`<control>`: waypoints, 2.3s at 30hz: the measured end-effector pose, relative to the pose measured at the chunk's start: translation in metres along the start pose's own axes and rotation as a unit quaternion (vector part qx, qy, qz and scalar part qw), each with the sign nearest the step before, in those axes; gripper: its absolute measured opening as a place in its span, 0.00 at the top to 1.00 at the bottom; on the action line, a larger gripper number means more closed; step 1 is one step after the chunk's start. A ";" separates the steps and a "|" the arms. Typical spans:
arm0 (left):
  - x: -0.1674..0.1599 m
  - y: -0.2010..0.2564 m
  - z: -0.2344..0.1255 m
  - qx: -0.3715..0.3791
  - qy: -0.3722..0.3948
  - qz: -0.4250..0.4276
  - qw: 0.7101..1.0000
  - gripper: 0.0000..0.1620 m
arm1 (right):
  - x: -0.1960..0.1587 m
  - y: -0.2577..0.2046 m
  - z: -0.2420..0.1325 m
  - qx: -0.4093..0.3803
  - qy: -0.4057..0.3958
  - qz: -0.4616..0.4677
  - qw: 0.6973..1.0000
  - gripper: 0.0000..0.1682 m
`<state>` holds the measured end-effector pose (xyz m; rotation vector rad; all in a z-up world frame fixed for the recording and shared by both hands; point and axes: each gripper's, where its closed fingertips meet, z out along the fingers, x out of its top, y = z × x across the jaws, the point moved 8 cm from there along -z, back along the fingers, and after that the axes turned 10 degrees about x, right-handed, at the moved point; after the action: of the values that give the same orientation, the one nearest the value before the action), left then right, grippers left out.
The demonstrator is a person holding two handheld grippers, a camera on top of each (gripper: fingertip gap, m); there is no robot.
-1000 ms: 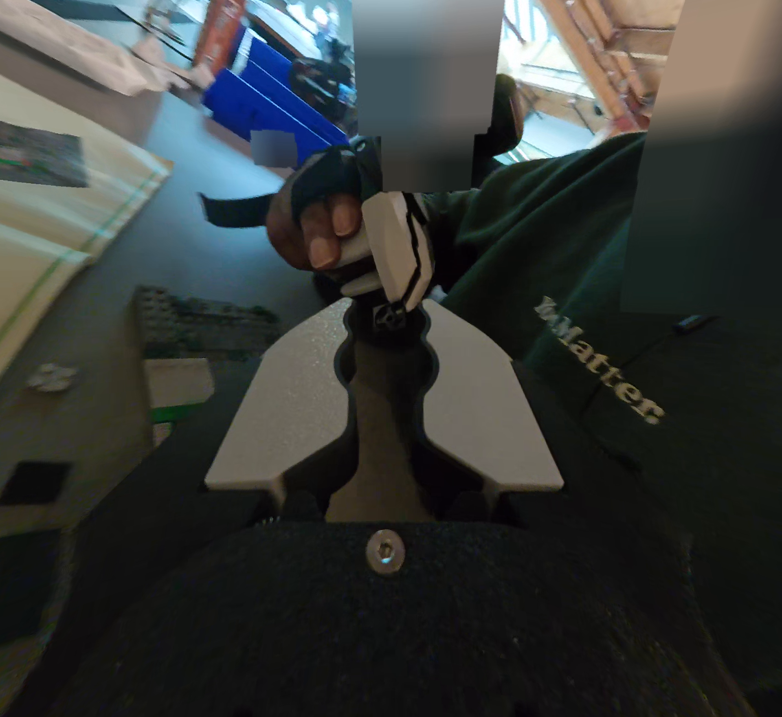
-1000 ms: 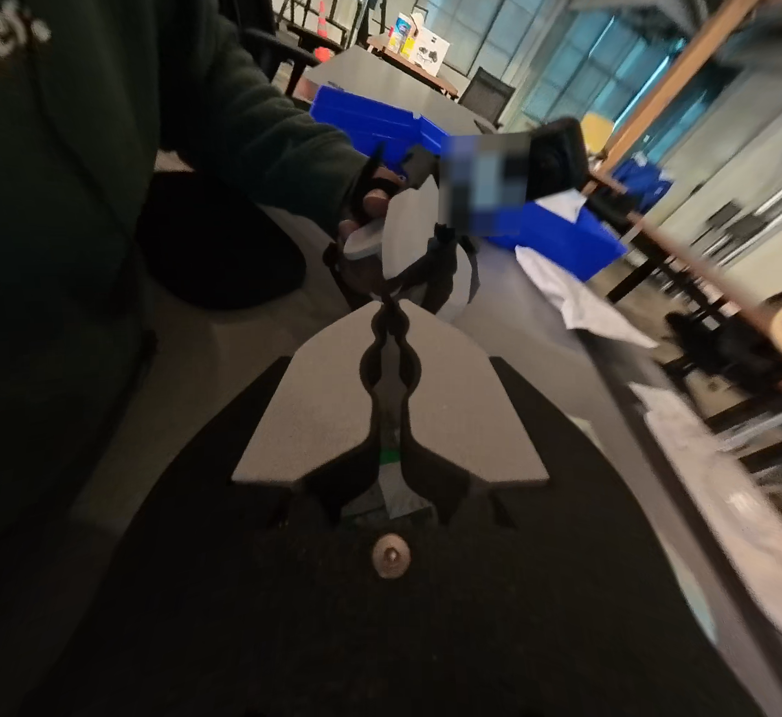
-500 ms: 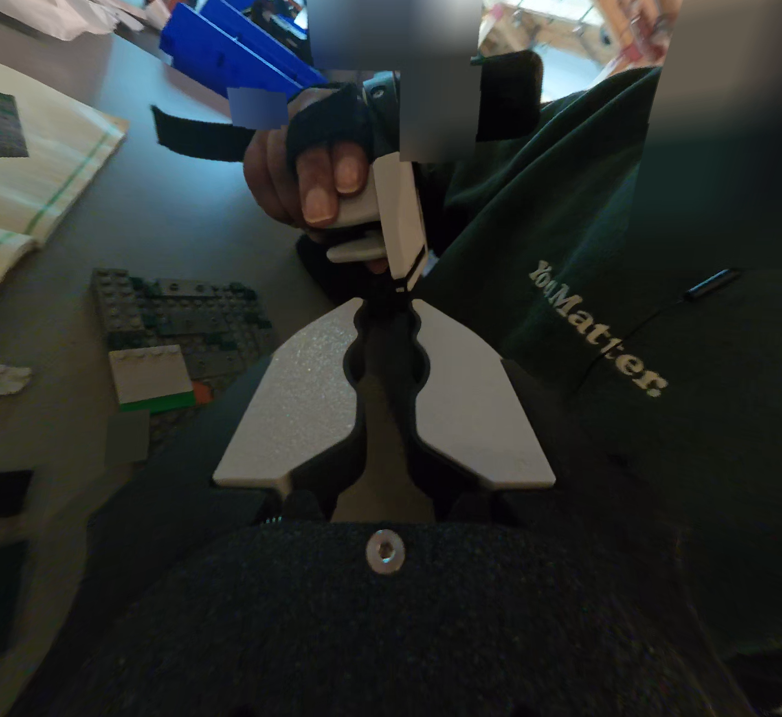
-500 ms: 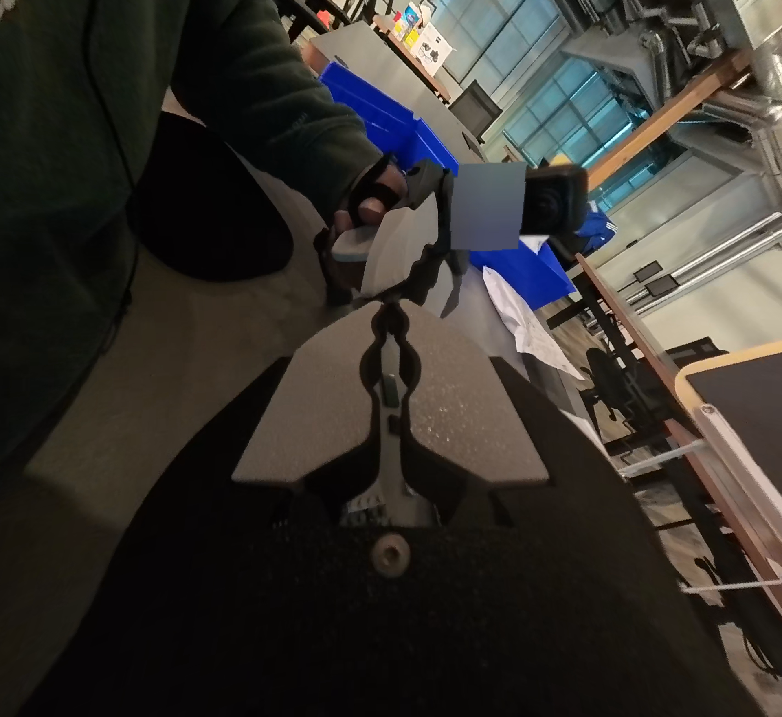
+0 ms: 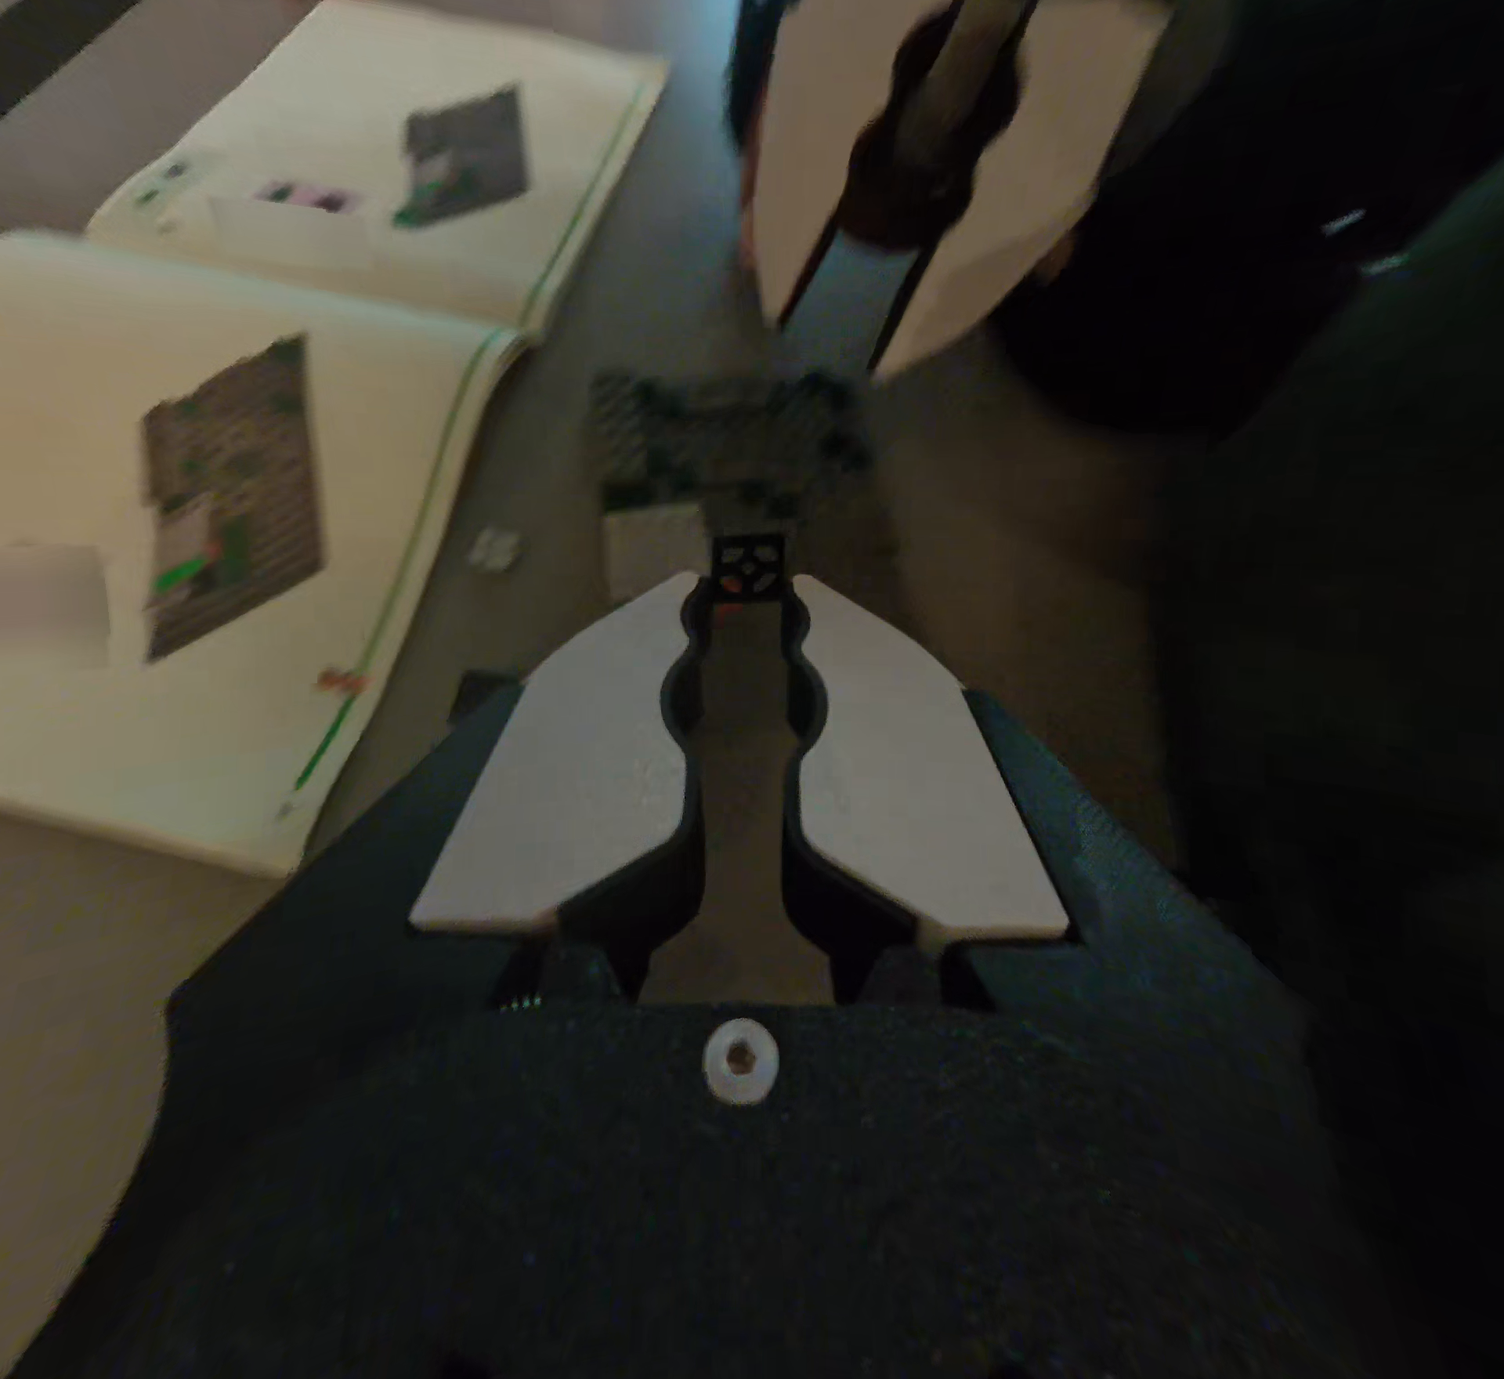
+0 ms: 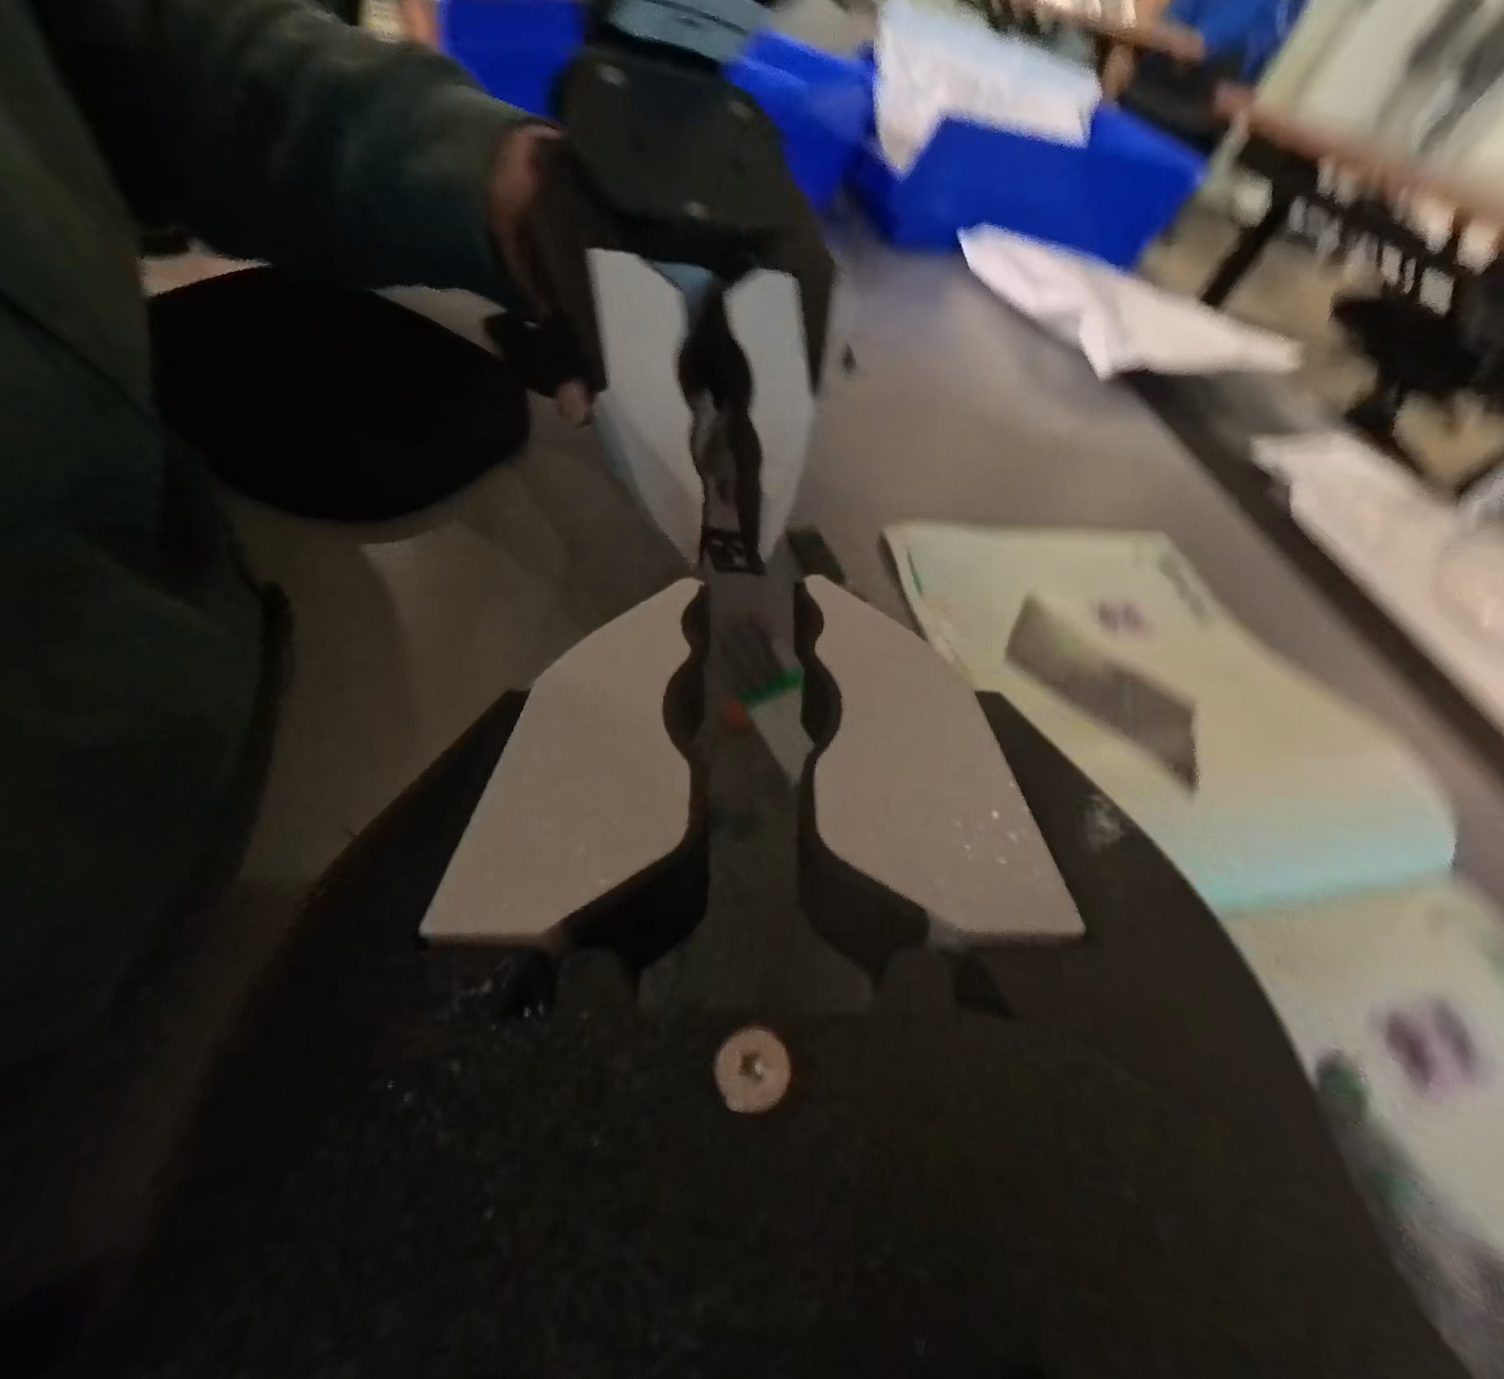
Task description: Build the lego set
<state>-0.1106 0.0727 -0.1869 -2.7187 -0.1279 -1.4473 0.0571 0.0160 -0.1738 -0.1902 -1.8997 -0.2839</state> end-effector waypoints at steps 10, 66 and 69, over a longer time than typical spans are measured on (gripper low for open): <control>-0.022 -0.002 0.018 0.085 -0.075 -0.005 0.994 0.90 | -0.021 0.007 -0.022 -0.095 -0.025 0.142 0.985 0.90; -0.021 -0.002 0.036 0.101 -0.106 -0.009 0.989 0.87 | -0.041 0.014 -0.018 -0.108 -0.058 0.125 0.985 0.94; -0.021 -0.004 0.036 0.098 -0.103 -0.018 0.990 0.87 | -0.041 0.013 -0.018 -0.106 -0.059 0.125 0.985 0.94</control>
<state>-0.0933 0.0790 -0.2243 -2.7057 -0.3123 -1.0917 0.0908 0.0239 -0.2051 -0.5951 -1.9374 -0.3096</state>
